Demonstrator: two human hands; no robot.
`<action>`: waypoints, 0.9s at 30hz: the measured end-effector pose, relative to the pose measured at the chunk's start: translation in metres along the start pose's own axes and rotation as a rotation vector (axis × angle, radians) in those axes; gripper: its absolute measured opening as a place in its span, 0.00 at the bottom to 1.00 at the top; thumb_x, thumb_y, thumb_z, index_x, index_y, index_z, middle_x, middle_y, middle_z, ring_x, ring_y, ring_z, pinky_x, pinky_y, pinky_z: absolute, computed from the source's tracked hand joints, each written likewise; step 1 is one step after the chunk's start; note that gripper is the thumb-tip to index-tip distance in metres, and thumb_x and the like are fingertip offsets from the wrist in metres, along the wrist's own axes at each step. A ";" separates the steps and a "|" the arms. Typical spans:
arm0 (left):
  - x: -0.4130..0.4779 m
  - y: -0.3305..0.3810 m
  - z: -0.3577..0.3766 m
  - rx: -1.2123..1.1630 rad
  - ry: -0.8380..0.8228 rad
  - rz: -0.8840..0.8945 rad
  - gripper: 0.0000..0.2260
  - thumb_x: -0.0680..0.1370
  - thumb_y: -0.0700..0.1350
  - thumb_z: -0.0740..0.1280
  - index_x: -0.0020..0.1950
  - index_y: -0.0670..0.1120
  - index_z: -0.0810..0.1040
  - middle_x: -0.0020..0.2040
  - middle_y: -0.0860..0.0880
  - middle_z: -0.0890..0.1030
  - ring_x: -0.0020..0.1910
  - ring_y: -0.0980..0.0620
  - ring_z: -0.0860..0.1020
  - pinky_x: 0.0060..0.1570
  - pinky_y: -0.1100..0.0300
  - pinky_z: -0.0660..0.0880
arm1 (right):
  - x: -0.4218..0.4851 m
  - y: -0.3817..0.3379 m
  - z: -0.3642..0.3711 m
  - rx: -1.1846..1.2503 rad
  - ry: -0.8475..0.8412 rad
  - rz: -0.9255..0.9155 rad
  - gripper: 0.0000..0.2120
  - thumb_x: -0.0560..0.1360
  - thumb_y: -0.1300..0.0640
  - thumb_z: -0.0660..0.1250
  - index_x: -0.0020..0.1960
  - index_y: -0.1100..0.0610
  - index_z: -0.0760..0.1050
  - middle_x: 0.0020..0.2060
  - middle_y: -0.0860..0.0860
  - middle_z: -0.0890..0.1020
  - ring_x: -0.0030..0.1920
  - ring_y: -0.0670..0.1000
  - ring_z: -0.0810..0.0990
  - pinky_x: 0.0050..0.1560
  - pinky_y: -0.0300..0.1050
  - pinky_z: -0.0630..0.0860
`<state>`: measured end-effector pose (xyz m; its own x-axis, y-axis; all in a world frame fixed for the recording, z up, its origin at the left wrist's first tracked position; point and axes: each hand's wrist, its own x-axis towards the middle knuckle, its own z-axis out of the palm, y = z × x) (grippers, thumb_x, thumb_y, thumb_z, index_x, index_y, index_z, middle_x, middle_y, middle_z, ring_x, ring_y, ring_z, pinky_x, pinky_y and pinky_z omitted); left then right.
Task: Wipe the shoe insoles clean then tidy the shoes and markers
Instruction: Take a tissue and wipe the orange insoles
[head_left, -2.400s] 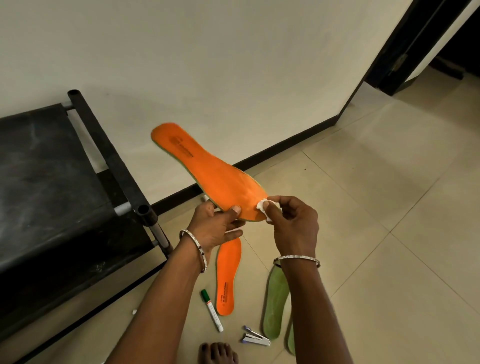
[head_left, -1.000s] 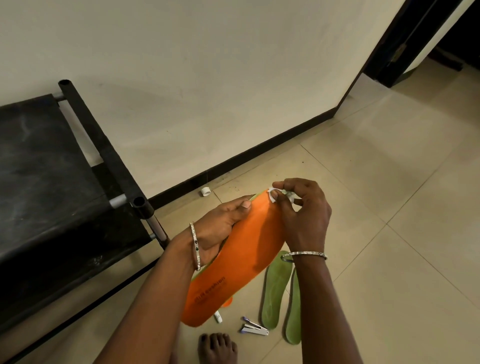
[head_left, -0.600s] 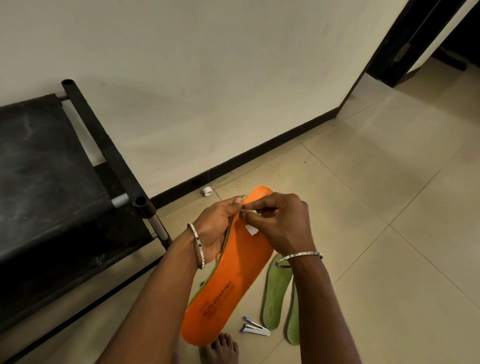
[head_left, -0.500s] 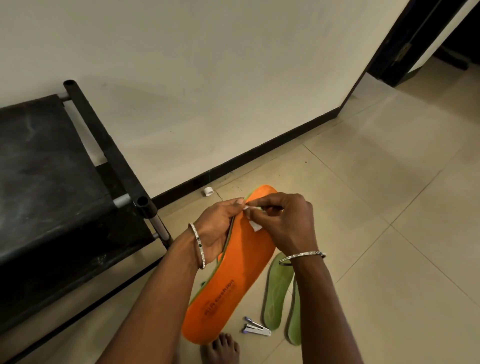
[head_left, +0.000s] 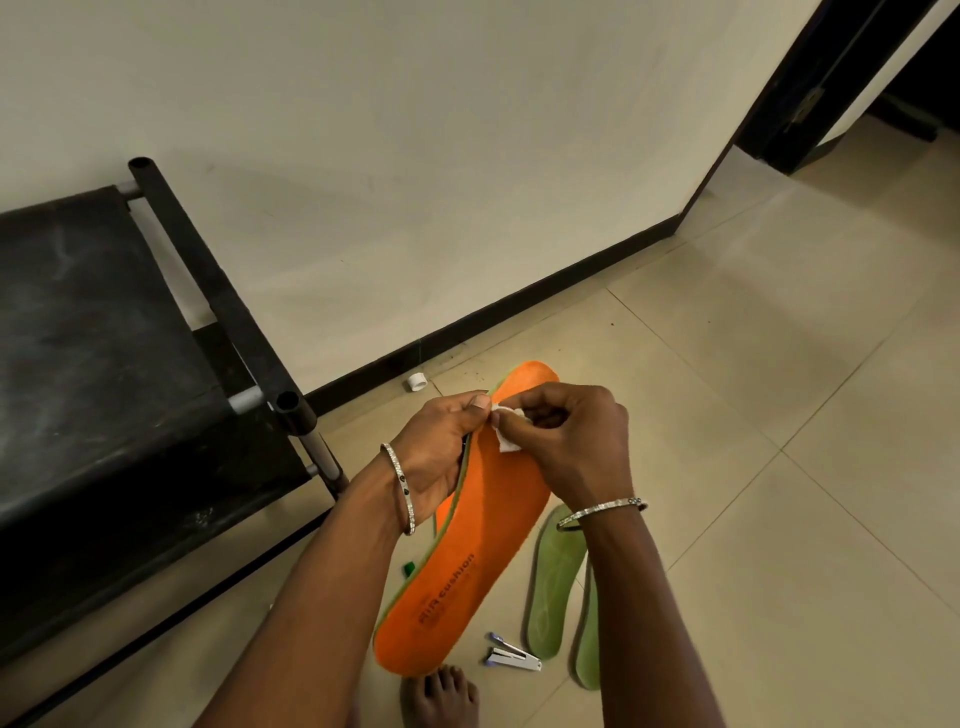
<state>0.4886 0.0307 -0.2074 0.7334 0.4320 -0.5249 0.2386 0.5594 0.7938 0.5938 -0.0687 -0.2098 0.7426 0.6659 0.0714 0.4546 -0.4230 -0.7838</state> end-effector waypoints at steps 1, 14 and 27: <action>0.000 0.000 0.001 0.011 -0.010 0.008 0.14 0.85 0.45 0.56 0.51 0.43 0.80 0.35 0.49 0.83 0.33 0.53 0.82 0.40 0.57 0.78 | 0.000 0.000 0.001 -0.016 0.068 0.012 0.06 0.70 0.52 0.77 0.44 0.52 0.85 0.35 0.43 0.82 0.36 0.41 0.80 0.36 0.27 0.73; 0.004 -0.001 0.003 0.063 0.084 0.050 0.14 0.85 0.45 0.56 0.54 0.44 0.81 0.57 0.38 0.82 0.59 0.40 0.81 0.64 0.42 0.75 | 0.000 0.003 0.000 0.050 -0.046 -0.017 0.08 0.71 0.53 0.77 0.49 0.52 0.86 0.39 0.44 0.85 0.37 0.40 0.82 0.38 0.30 0.76; 0.003 -0.004 0.006 0.189 -0.029 0.045 0.13 0.85 0.48 0.57 0.54 0.49 0.82 0.48 0.46 0.83 0.53 0.41 0.81 0.59 0.41 0.77 | 0.002 0.009 0.002 0.018 0.369 0.110 0.07 0.73 0.49 0.74 0.49 0.50 0.82 0.40 0.44 0.82 0.38 0.37 0.77 0.38 0.30 0.72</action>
<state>0.4937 0.0261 -0.2102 0.7637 0.4313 -0.4803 0.3181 0.3961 0.8614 0.5985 -0.0702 -0.2177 0.9150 0.3498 0.2013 0.3564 -0.4665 -0.8095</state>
